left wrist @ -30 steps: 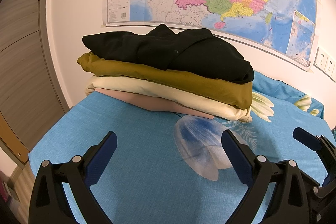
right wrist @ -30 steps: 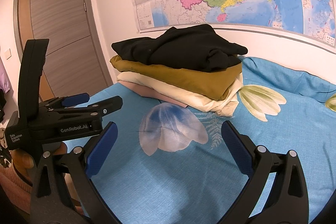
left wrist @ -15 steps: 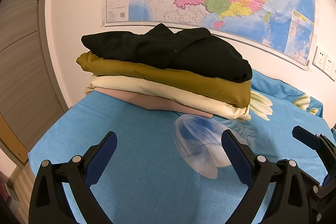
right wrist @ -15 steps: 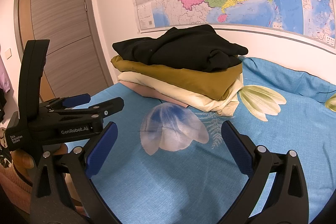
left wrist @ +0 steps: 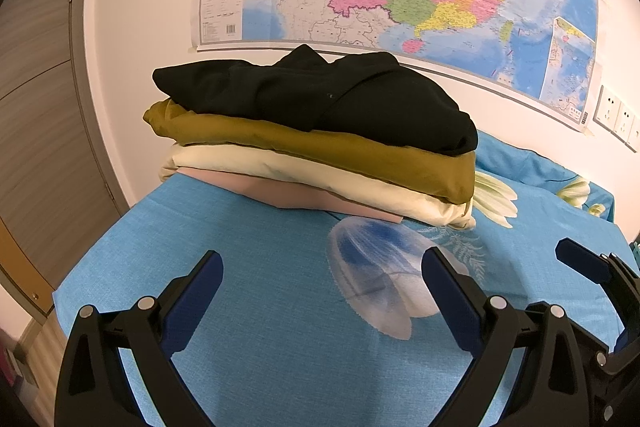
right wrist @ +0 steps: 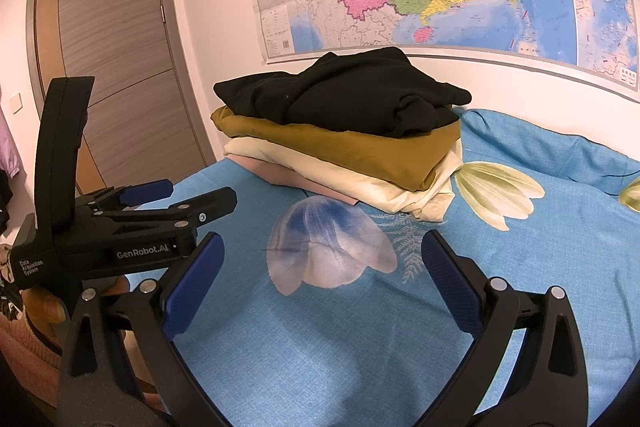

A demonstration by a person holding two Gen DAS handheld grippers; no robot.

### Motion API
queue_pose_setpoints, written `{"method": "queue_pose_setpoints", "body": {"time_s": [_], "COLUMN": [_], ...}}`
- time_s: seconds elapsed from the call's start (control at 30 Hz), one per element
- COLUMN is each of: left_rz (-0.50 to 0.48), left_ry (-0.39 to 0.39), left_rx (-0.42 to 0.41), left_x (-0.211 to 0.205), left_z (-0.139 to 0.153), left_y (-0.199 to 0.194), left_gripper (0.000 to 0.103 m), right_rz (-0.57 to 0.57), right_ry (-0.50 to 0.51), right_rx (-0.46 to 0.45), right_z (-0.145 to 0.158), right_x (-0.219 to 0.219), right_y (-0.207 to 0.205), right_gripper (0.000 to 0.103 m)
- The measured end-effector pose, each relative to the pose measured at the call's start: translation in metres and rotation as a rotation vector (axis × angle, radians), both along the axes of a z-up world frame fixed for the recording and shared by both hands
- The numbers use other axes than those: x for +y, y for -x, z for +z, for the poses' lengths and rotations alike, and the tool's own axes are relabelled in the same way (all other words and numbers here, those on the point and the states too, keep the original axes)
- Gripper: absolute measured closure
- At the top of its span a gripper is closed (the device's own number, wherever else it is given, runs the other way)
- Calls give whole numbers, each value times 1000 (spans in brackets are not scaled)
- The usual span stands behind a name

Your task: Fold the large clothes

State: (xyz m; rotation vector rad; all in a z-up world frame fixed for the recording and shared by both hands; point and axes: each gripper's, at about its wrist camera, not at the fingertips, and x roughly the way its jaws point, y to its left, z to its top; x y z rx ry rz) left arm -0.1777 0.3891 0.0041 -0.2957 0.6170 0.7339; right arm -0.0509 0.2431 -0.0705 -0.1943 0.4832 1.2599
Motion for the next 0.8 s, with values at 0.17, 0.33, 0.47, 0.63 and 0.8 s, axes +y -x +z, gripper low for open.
{"method": "queue_pose_setpoints", "body": {"time_s": [0.17, 0.33, 0.47, 0.63, 0.8], "left_rz": [1, 2, 1, 2, 3], "left_ry": [0, -1, -1, -1, 0], "left_rx": [-1, -2, -2, -1, 1], "left_x": [0, -1, 0, -1, -1], "left_z": [0, 1, 0, 0, 1], "left_y": [0, 0, 0, 0, 0], "left_gripper": [7, 7, 7, 7, 7], "right_rz": [2, 2, 4, 5, 8], "right_ry": [-2, -2, -1, 0, 1], "right_rx": [0, -1, -2, -3, 0], "right_z": [0, 0, 1, 0, 0], "right_x": [-1, 0, 1, 3, 3], "right_y": [1, 1, 1, 1, 1], "right_gripper": [6, 6, 6, 6, 6]}}
